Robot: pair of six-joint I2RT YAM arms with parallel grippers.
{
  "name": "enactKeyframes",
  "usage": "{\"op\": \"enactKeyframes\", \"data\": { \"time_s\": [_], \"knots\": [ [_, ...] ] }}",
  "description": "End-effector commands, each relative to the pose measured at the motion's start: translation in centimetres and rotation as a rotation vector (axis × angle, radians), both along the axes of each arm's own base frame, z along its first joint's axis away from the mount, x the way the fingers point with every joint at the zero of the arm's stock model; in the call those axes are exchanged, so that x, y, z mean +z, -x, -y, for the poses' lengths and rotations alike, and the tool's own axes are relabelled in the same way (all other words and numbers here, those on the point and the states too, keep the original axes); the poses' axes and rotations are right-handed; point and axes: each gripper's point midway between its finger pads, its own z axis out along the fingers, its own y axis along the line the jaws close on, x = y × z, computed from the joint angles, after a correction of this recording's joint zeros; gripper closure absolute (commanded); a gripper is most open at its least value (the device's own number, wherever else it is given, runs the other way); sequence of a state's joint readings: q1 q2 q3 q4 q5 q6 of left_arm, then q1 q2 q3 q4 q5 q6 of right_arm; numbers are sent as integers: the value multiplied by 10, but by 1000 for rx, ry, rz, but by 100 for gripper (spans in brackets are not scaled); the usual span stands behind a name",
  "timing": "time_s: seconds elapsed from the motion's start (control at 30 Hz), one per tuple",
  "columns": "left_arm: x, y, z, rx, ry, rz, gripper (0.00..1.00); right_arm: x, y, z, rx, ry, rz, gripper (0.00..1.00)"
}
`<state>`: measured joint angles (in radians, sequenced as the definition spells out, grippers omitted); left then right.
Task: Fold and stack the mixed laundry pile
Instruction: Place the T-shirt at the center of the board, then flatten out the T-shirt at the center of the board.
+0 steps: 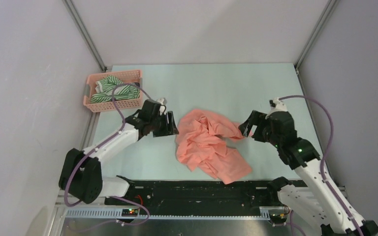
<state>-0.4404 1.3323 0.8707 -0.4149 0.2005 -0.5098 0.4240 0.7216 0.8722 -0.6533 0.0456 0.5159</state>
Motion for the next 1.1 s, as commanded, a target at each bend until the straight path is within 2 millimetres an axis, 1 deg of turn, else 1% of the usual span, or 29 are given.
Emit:
{"op": "enactKeyframes", "data": {
  "time_s": [0.0,0.03,0.07,0.1,0.13,0.17,0.2,0.23,0.27,0.3,0.33,0.37,0.4,0.43,0.47,0.5,0.57,0.67,0.7,0.73,0.77,0.83,0.87,0.9,0.93,0.97,1.0,1.03,1.07],
  "knots": [
    [48,-5,6,37,48,198,32,-65,10,2,-99,-45,-203,18],
    [41,2,6,43,42,184,30,-71,11,-2,-114,-83,-228,20],
    [39,12,11,24,39,188,30,-90,15,-2,-125,-88,-276,24],
    [37,17,15,17,38,187,29,-95,14,-6,-143,-124,-298,26],
    [32,27,21,-11,25,189,29,-106,15,-10,-145,-159,-327,28],
    [28,31,24,-26,14,183,28,-119,17,-9,-164,-160,-358,29],
    [21,39,30,-51,1,173,28,-118,10,-11,-183,-192,-345,30],
    [13,42,32,-55,-8,152,28,-126,9,-10,-199,-198,-356,30],
    [8,46,36,-69,-11,142,28,-121,0,-13,-201,-236,-323,31],
    [1,46,39,-69,-18,123,28,-127,-2,-12,-212,-246,-325,31],
    [-1,48,45,-83,-13,123,28,-119,-12,-18,-201,-289,-282,32],
    [-6,52,51,-105,-20,113,28,-125,-15,-17,-210,-297,-287,33],
    [-7,51,53,-105,-26,124,28,-121,-22,-20,-214,-327,-265,33],
    [-13,53,58,-120,-41,117,28,-127,-23,-20,-222,-326,-281,34],
    [-14,52,60,-118,-47,120,28,-126,-27,-22,-222,-339,-275,34],
    [-20,54,63,-128,-58,104,28,-133,-28,-23,-225,-336,-296,35],
    [-21,57,71,-148,-52,107,29,-139,-31,-25,-227,-338,-315,36],
    [-16,65,89,-215,-50,142,29,-149,-29,-23,-238,-306,-342,37],
    [-11,68,97,-239,-45,158,29,-152,-27,-22,-235,-294,-351,37],
    [-14,70,100,-248,-53,154,29,-154,-26,-21,-235,-288,-359,37],
    [-11,72,107,-258,-50,163,29,-157,-22,-20,-236,-274,-377,38],
    [-13,74,113,-263,-61,163,29,-161,-14,-16,-242,-257,-407,39],
    [-17,74,115,-266,-74,157,29,-160,-11,-14,-245,-254,-407,39],
    [-15,76,121,-276,-74,165,29,-164,-5,-10,-260,-236,-430,39],
    [-19,79,125,-292,-86,160,29,-162,-3,-8,-265,-234,-423,40],
    [-17,77,130,-293,-91,174,30,-165,2,-3,-282,-217,-438,40],
    [-22,79,133,-306,-118,182,30,-162,3,-2,-284,-218,-427,40],
    [-20,76,138,-310,-126,200,30,-160,7,0,-287,-215,-425,40],
    [-27,75,139,-312,-156,203,30,-161,9,1,-286,-214,-427,40]
  ]
}}
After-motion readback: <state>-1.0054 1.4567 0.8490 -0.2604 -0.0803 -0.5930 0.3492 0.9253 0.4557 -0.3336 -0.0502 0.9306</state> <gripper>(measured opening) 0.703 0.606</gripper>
